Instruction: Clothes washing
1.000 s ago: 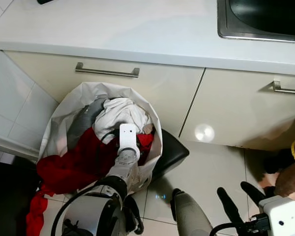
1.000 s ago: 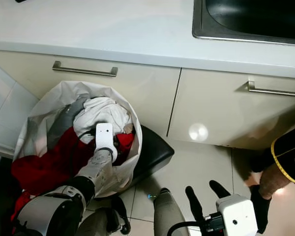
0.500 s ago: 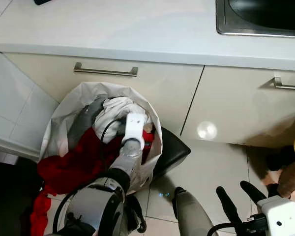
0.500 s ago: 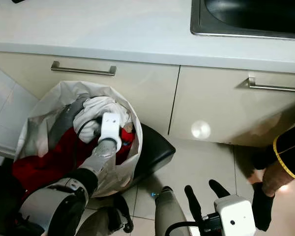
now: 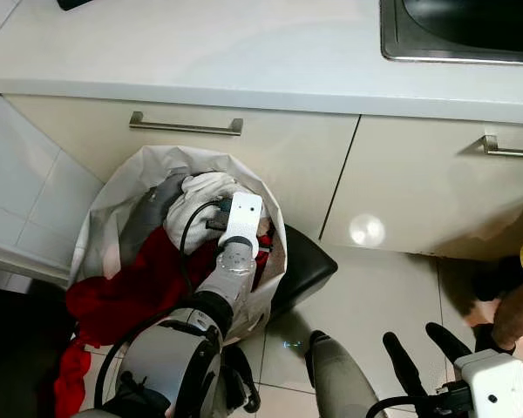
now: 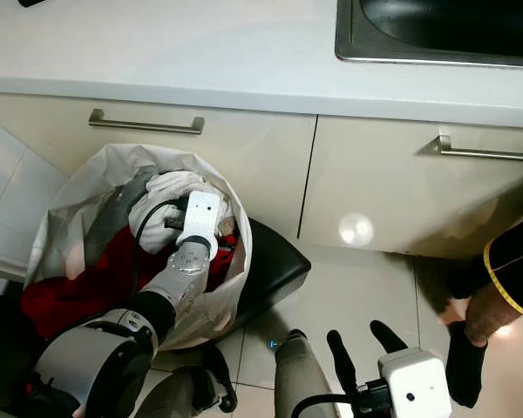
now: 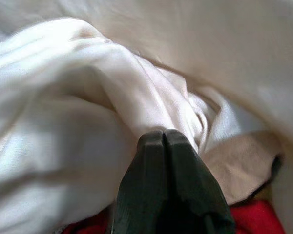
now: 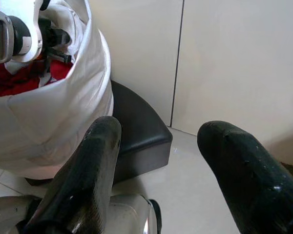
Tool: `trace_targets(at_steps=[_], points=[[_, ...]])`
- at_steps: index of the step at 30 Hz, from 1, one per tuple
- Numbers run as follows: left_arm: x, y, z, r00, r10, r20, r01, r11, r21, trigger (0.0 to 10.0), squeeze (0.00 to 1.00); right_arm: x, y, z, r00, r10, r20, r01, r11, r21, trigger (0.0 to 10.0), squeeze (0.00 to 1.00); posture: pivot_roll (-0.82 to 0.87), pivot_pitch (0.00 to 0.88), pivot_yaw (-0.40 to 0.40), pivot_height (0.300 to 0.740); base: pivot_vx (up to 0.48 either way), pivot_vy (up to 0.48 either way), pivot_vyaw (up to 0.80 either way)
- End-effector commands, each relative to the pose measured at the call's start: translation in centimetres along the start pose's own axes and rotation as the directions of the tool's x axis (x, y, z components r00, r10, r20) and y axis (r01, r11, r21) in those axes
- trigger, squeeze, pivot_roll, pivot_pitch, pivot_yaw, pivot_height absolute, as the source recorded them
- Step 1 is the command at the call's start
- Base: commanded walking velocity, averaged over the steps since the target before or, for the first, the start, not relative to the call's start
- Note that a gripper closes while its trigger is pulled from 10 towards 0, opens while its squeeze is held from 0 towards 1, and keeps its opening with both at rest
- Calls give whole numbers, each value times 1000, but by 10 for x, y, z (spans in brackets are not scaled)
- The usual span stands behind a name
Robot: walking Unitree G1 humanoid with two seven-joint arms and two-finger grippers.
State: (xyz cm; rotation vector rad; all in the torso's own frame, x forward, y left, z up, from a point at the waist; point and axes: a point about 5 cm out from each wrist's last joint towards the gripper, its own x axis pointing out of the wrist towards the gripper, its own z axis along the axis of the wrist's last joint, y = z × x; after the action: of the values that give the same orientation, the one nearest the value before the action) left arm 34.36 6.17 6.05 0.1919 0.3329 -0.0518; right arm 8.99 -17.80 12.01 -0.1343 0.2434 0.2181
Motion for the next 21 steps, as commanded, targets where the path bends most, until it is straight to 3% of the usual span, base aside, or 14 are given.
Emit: trace_targets(at_steps=[1,8,13,16,21], points=[[-1,-6,-3,999,-28,-25,29,999,35,10000,1000,-1,3,-3,1000,7,-13,-7,1000,7,10000,0,-576,300,129,740,0,0,0],[2,1,14,995,67,71,-76,987,143,10000,1000,-2,4,-3,1000,12,-15,-12,1000,9,10000,0,-578,303,125,740,0,0,0],[2,-6,19,995,30,90,-45,985,168,10000,1000,-4,4,-3,1000,11,-19,-11,1000,10,10000,0,-580,307,125,740,0,0,0],[2,-5,20,995,39,95,-55,983,173,10000,1000,-4,4,-4,1000,9,-21,-9,1000,11,10000,0,-581,308,125,740,0,0,0],[6,3,36,984,86,158,-124,962,243,10000,1000,-4,5,-4,1000,11,-24,-11,1000,14,10000,0,-577,312,124,740,0,0,0]])
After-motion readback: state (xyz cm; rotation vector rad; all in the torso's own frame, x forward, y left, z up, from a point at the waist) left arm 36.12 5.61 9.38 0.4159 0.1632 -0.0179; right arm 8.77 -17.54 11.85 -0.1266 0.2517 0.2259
